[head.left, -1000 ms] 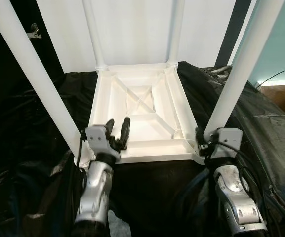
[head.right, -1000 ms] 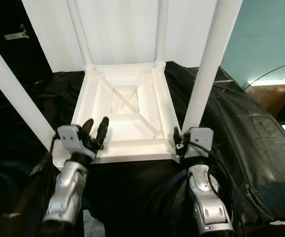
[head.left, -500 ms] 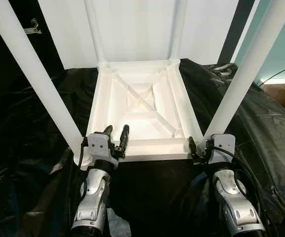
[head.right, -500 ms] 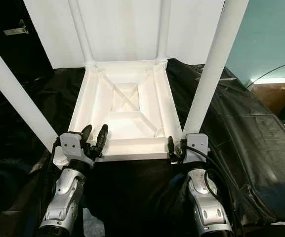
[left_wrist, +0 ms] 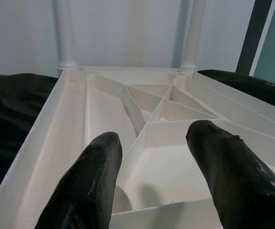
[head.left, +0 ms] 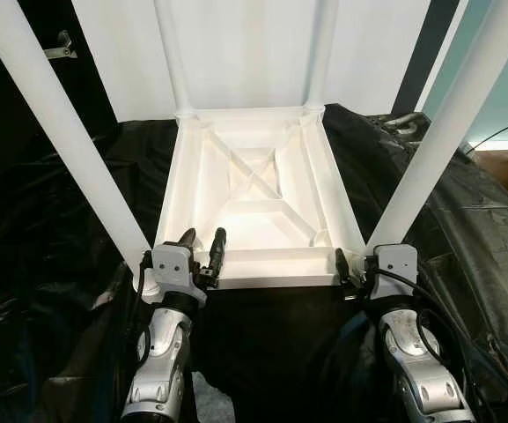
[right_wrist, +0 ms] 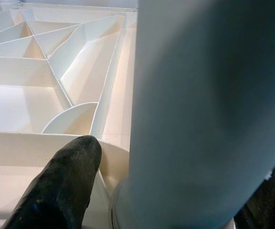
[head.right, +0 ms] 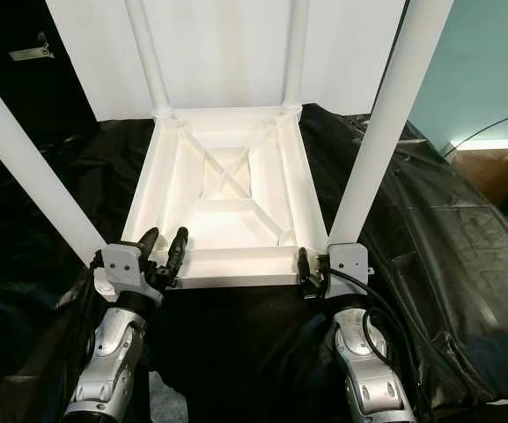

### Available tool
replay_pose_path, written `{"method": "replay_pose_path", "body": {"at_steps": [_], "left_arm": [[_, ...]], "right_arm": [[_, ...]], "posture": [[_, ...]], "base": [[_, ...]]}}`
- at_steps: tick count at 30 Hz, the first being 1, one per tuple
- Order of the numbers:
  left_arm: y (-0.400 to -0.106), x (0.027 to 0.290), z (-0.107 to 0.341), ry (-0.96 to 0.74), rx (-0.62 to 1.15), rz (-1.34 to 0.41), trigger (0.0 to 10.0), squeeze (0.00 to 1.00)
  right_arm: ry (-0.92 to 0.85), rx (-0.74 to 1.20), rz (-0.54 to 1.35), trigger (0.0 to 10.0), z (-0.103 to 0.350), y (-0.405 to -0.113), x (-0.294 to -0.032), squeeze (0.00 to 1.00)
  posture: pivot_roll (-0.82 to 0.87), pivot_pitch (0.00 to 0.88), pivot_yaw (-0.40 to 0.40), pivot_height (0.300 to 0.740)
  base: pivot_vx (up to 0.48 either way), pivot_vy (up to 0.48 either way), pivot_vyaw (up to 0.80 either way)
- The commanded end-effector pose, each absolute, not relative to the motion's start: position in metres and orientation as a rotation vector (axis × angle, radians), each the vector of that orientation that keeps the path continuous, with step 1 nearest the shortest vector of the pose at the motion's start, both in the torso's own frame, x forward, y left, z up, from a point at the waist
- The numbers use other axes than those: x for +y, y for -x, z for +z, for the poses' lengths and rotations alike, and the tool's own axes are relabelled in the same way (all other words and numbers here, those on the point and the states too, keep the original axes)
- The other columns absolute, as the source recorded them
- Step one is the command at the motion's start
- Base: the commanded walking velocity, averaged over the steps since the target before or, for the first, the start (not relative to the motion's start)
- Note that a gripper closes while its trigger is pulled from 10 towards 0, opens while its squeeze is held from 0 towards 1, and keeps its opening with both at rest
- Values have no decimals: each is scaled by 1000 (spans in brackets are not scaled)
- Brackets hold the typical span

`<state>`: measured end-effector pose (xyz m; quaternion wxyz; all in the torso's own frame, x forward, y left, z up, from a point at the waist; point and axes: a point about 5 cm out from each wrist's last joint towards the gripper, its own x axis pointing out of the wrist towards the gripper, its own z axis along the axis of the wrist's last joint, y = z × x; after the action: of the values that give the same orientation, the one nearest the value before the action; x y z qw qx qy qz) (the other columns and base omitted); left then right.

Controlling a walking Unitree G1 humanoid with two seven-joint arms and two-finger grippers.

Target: Building children table

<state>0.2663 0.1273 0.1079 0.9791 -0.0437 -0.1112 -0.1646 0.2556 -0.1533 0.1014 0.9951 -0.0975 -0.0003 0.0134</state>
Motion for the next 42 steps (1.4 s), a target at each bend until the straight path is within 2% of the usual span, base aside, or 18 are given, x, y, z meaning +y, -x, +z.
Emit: {"method": "replay_pose_path", "body": {"at_steps": [1,42], "left_arm": [[-266,127,111,81,-242,-329,10000,0],[-266,127,111,81,-242,-329,10000,0]], "right_arm": [[205,75,45,10000,87,-252,-151,0],[205,75,45,10000,87,-252,-151,0]], "posture": [[-56,23,24,740],[-56,23,24,740]], "base": [[0,0,0],[0,0,0]]}}
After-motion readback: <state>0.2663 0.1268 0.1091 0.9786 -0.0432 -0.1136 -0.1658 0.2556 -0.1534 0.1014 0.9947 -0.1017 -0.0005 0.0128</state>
